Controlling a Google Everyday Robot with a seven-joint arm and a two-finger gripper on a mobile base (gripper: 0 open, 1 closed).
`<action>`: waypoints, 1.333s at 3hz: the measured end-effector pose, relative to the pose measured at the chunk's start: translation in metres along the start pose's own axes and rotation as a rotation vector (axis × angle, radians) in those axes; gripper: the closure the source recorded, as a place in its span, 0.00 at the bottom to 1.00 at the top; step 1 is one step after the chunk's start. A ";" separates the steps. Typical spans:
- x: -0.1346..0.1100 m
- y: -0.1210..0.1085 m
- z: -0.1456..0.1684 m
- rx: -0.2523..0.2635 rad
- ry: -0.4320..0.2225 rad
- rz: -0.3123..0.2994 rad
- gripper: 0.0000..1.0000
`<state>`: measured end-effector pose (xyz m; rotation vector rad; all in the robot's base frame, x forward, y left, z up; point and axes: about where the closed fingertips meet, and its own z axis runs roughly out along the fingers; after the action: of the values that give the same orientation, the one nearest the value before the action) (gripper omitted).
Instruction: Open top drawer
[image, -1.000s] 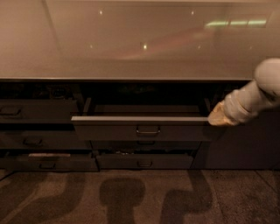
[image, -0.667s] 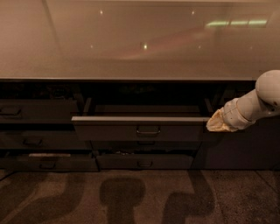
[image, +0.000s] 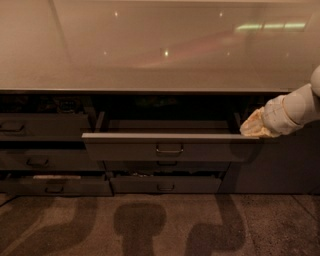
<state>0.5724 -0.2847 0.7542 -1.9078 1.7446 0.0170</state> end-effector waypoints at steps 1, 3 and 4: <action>0.000 0.000 0.000 0.001 -0.001 0.000 1.00; 0.002 -0.003 0.008 -0.065 -0.184 0.020 1.00; 0.002 -0.003 0.008 -0.066 -0.183 0.020 1.00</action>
Offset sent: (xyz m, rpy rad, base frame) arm 0.0053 -0.0059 -0.0053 0.1398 0.0633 0.0455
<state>0.5780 -0.2836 0.7474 -1.8707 1.6582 0.2516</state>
